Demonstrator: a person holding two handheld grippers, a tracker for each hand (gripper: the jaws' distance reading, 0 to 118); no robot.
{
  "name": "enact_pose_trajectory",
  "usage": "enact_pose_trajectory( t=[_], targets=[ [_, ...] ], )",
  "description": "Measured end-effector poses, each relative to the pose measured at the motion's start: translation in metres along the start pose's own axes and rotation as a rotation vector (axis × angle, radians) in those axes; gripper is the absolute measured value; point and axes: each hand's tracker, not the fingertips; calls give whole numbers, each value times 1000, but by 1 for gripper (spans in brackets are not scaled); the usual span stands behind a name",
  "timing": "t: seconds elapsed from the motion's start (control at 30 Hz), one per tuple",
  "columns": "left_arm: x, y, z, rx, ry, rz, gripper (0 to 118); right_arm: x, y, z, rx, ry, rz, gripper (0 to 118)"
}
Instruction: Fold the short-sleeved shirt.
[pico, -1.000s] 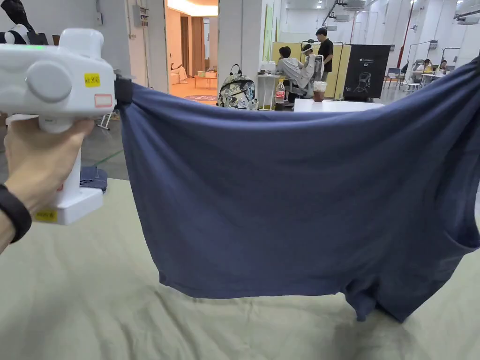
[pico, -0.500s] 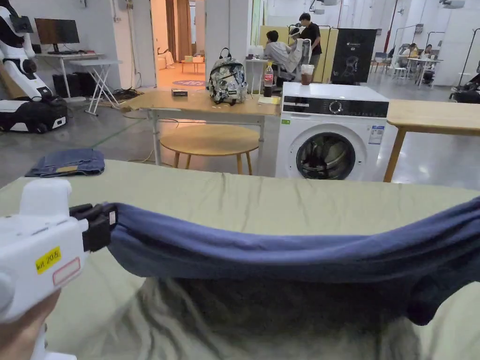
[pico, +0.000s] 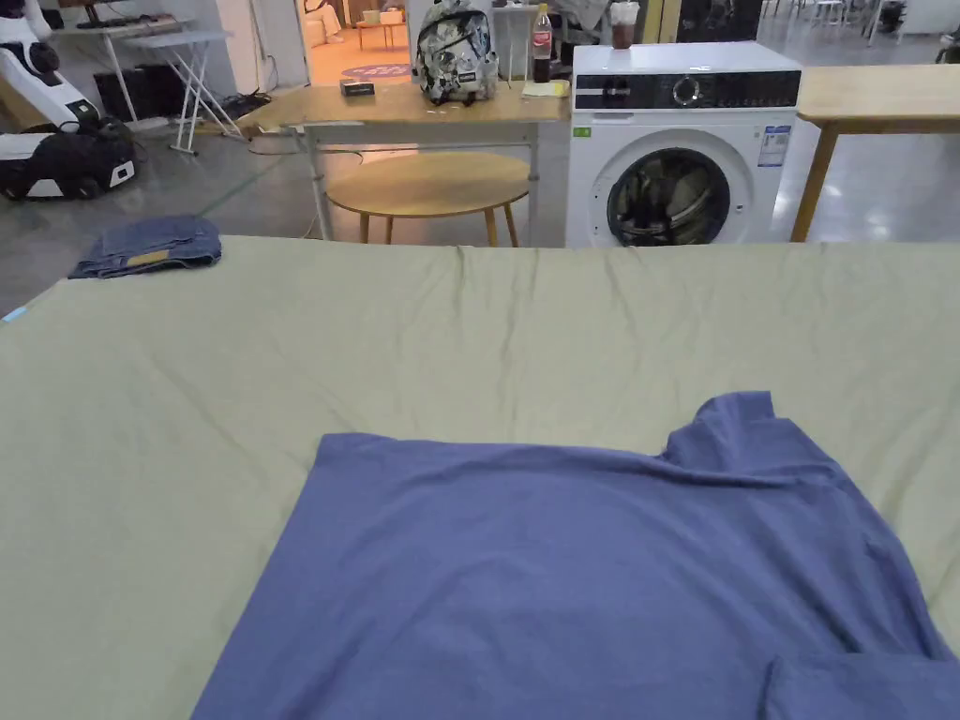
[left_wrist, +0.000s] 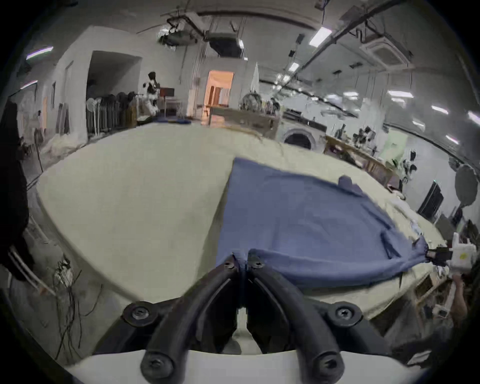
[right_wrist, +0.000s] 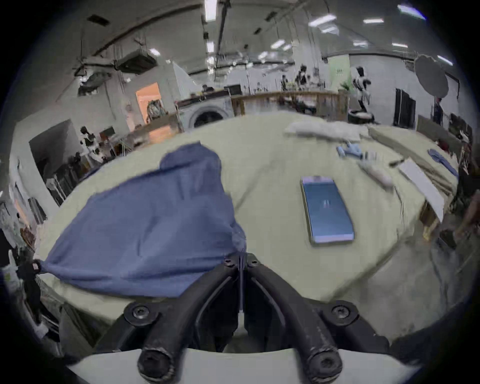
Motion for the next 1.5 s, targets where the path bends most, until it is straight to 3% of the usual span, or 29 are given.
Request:
enact_pose_trajectory(
  t=[0.03,0.07,0.13,0.17,0.23,0.37,0.43,0.6,0.67,0.7,0.73,0.8,0.83,0.97,1.23,1.27,1.33,1.37,1.5],
  targets=[
    [-4,-3,-3,-14,-16,12,5,1,-6,-1,-7,12,9,12],
    [-9,-5,-6,-38,-24,37,18,1,-11,-2,-11,-1,21,35],
    [-13,-6,-5,-28,-6,35,65,10,-14,-8,-31,-33,17,78],
    [-14,-4,-2,-26,11,27,72,15,-15,-5,-37,-18,-10,78],
    [-12,4,14,27,49,3,72,25,-14,6,-14,-10,-51,78],
    [11,32,54,184,48,-108,72,14,8,52,126,-28,8,78],
    [26,47,73,262,47,-144,72,-3,28,70,192,-13,64,78],
    [75,87,98,401,-49,-174,72,-55,70,79,315,165,151,73],
    [83,95,99,404,-67,-181,69,-70,78,76,333,230,151,50],
    [88,97,100,417,-79,-180,60,-77,82,73,342,247,153,36],
    [93,100,100,433,-92,-186,37,-85,85,69,354,272,162,19],
    [99,103,97,434,-108,-185,1,-103,88,63,361,262,189,7],
    [101,104,96,433,-113,-184,0,-109,89,59,365,255,209,0],
    [103,106,92,427,-130,-178,0,-119,95,46,344,309,199,0],
    [60,103,76,314,-111,-89,1,-125,88,37,321,315,220,0],
    [50,99,68,261,-106,-82,17,-121,86,36,306,324,209,0],
    [31,85,48,161,-57,-74,63,-112,76,31,281,324,180,0],
    [22,75,39,114,-42,-76,70,-109,73,30,268,318,172,0],
    [-17,28,-3,-55,-34,17,71,-101,62,29,217,304,152,0]
  ],
)
